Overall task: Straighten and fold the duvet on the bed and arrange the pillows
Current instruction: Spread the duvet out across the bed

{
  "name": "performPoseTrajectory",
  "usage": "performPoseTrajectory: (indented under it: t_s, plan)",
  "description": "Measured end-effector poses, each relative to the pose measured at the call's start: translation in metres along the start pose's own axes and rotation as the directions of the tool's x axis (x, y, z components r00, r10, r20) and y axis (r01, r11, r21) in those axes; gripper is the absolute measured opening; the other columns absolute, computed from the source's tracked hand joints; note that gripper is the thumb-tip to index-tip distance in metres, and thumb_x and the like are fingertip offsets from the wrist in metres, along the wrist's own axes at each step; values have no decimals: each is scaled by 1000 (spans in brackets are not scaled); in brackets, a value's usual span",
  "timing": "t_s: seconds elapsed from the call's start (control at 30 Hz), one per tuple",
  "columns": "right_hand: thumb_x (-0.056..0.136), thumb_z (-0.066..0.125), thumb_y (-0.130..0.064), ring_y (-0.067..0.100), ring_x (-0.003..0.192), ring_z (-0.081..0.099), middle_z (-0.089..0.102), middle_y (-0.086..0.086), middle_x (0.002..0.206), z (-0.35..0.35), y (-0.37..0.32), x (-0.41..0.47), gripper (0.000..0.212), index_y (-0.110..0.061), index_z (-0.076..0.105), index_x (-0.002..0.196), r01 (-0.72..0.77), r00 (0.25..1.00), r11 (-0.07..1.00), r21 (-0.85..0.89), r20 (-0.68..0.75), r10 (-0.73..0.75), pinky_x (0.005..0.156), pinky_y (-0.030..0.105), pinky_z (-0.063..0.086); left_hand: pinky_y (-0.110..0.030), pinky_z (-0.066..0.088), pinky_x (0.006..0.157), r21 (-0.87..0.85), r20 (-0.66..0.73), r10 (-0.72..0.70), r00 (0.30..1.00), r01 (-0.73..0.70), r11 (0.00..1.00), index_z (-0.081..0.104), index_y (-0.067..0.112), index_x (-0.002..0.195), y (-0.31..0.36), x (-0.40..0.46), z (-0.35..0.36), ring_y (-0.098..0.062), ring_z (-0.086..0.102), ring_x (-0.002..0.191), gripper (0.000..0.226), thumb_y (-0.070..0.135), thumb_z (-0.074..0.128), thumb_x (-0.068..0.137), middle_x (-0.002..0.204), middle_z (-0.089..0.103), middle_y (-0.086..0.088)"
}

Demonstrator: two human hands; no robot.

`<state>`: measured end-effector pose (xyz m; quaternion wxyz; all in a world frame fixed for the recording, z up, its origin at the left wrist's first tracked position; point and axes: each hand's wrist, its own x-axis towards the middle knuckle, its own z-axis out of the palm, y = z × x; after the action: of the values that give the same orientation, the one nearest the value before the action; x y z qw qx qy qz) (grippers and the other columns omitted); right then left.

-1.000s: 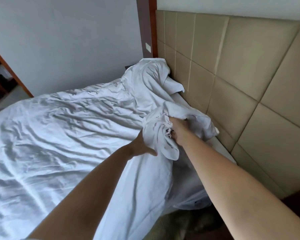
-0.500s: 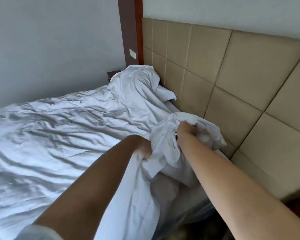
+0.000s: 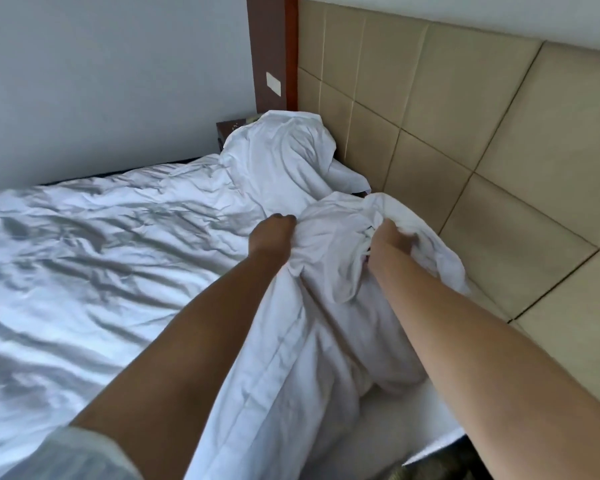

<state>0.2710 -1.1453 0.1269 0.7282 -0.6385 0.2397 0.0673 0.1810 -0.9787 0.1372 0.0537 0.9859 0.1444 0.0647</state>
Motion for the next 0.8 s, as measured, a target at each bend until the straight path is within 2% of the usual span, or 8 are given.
performPoseTrajectory:
  t_s: [0.07,0.13,0.2,0.27,0.33,0.47,0.57,0.8]
  plan:
    - [95,50,-36,20,85,60,61,4,97,24,6,16,41,-12,50,129,14,1000,998,-63,3,-14,61,24,45,-41,46,83,18,-19,-49,999,50,999,52,7,118,-12,21,14,-36,56,107,31,-1,41,90,116,52,-16]
    - [90,51,-47,17,68,57,58,1,82,54,24,39,35,-16,58,104,-25,992,997,-69,123,34,56,26,44,-41,47,82,29,12,-137,990,137,990,52,8,118,-30,38,38,-33,55,107,27,4,46,93,117,50,-14]
    - [87,50,-53,18,80,61,61,0,90,77,47,59,34,-21,58,95,-28,941,986,-162,329,81,79,35,52,-39,46,85,26,81,-228,970,226,974,49,12,123,-49,47,70,-30,52,112,30,17,54,94,122,46,-11]
    - [92,47,-42,21,107,59,62,0,110,90,69,77,33,-18,60,111,-39,884,971,-237,445,144,104,38,41,-38,45,91,-12,200,-268,942,276,961,47,15,125,-63,51,104,-28,51,115,36,23,58,92,125,46,-10]
    - [98,44,-22,15,121,51,55,-1,129,100,90,95,34,-13,52,130,-12,879,951,-308,450,157,110,35,34,-36,44,94,-52,334,-271,903,305,951,51,17,123,-72,51,133,-26,52,118,33,21,56,90,126,51,-8]
    - [98,44,-12,8,78,51,54,2,98,103,123,113,30,-9,53,127,-73,859,895,-441,428,281,71,21,40,-31,43,96,-60,602,-200,773,294,954,52,19,127,-78,42,175,-22,51,121,39,22,57,89,130,55,-6]
    - [97,44,-8,10,76,47,47,4,107,103,147,116,36,-2,51,132,14,824,776,-630,447,348,75,24,43,-27,43,96,-71,757,-155,635,315,946,45,18,138,-78,29,191,-21,51,122,58,24,67,85,134,53,-7]
    - [92,51,-4,14,81,51,52,-1,94,110,178,73,23,-23,55,104,69,724,681,-729,506,469,63,19,39,-36,41,103,-42,766,-169,620,310,950,21,21,150,-95,-32,195,-24,37,132,96,25,78,73,143,37,-7]
